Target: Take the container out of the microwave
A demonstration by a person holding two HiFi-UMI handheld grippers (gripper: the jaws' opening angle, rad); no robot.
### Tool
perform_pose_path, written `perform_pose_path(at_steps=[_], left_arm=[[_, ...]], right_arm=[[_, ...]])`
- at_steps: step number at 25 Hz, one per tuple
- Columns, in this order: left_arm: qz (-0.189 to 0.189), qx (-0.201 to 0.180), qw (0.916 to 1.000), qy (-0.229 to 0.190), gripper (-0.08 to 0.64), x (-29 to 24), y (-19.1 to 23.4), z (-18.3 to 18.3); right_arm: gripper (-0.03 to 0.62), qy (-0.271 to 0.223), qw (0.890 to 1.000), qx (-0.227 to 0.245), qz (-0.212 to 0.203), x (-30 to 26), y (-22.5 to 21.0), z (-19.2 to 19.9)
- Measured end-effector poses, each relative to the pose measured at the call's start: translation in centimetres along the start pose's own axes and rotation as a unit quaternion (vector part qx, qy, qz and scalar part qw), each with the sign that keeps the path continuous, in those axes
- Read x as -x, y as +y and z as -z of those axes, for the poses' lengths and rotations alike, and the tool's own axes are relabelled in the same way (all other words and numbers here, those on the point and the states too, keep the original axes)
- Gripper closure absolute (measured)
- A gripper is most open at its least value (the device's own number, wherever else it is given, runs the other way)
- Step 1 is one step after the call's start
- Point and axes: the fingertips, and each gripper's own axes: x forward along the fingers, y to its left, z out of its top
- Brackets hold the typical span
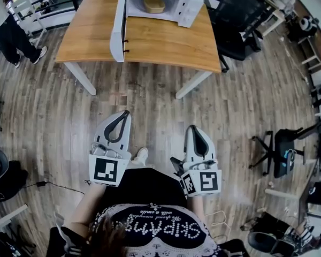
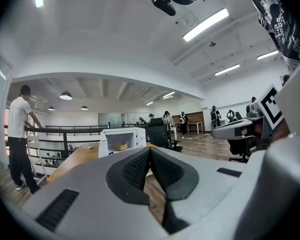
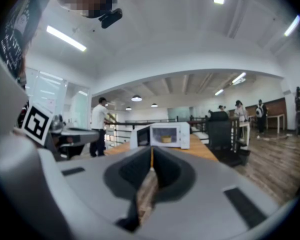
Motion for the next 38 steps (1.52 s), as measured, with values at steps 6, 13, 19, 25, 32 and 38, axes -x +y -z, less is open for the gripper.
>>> perform_pose_path(at_steps=[6,13,19,25,32,38], left_arm=[[0.003,0.013,0.9999,0.002,0.528,0.5,-1.3,0.4],[0.017,0.016,0.9997,0.011,0.528,0.0,-2.0,0.8],[0.033,0.017,0.9992,0.013,0.528,-1.8,-2.6,0.9],[0.042,0.024,0.9987,0.015,0.528,-5.2,-1.7,0.9],[0.042,0.034,0.9984,0.015,0.528,-11.3,0.8,0.6],[0.047,0.036,0.9982,0.011,0.528,-17.5,3.9,-1.1]], right_arm=[[0.555,-0.016,1.000,-0.011,-0.002,1.5,-0.5,-0.1],[0.555,-0.004,0.999,-0.025,0.024,2.6,-2.0,0.9],[0.555,0.011,0.999,-0.035,0.034,2.1,-3.1,1.8],[0.555,0.018,0.998,-0.039,0.047,-0.1,-4.8,1.7],[0.555,0.019,0.997,-0.041,0.055,-5.5,-7.6,0.8],[0.555,0.012,0.997,-0.043,0.055,-11.8,-9.3,-1.9]])
